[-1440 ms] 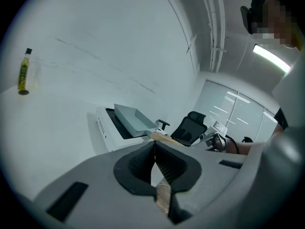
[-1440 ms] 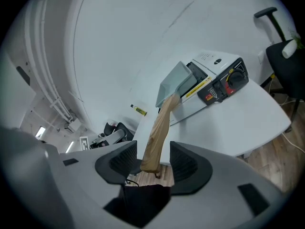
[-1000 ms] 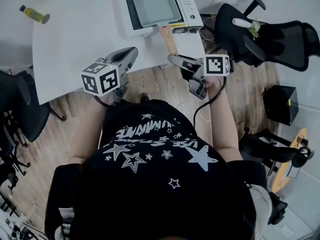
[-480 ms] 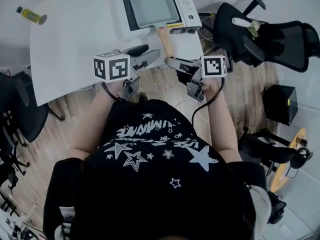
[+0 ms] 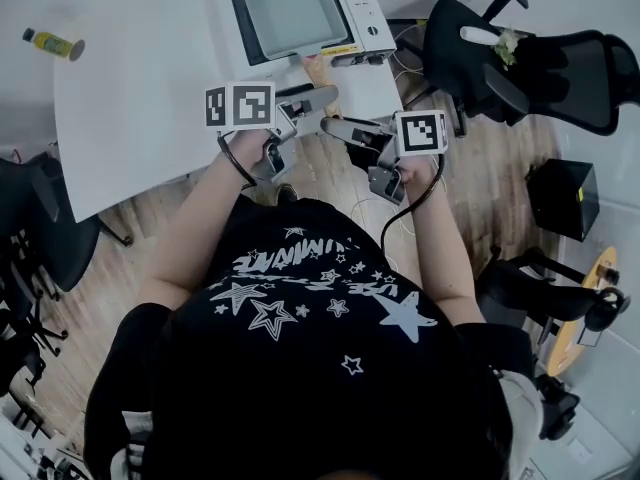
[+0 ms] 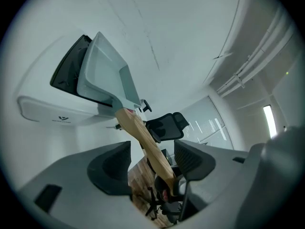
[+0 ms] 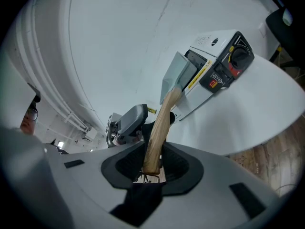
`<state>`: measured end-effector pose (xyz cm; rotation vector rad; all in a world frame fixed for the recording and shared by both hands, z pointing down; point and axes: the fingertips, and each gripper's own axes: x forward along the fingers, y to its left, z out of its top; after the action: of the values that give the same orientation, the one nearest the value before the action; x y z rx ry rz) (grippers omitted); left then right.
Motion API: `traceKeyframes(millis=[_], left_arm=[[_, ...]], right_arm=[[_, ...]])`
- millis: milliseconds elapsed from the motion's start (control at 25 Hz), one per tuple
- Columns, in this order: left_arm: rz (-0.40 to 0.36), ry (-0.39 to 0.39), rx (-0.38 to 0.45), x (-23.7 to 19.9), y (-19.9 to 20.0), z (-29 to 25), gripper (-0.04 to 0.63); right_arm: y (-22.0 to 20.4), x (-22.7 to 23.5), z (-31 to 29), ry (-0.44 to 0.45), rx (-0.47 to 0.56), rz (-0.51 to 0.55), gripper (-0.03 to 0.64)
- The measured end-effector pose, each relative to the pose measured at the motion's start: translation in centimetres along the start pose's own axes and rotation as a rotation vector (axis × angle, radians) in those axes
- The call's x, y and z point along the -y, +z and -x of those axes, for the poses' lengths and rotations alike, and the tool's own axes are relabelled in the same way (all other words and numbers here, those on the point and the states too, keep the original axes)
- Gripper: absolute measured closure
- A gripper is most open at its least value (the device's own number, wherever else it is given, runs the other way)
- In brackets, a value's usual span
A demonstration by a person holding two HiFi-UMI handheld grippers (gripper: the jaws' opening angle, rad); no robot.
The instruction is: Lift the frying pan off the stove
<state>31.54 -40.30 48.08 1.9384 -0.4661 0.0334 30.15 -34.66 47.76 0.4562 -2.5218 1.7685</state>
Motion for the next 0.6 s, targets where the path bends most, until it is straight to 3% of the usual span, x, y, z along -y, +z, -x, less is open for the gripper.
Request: traceKeyframes(millis=[200, 400, 600], left_arm=[[0.044, -0.002, -0.018, -0.3, 0.2, -1.3, 0.330], [0.058, 0.010, -0.019, -0.9, 0.4, -1.8, 0.397], [0.131, -0.053, 0.018, -0.8, 0.4, -1.9, 0.428]], right_arm=[[0.0, -0.2, 0.0, 0.011, 0.015, -0.007, 0.517], [0.0, -0.1, 0.1, 0.006, 0.040, -0.009, 0.519], [0.2, -0.1, 0.2, 0.003, 0.063, -0.008, 0.520]])
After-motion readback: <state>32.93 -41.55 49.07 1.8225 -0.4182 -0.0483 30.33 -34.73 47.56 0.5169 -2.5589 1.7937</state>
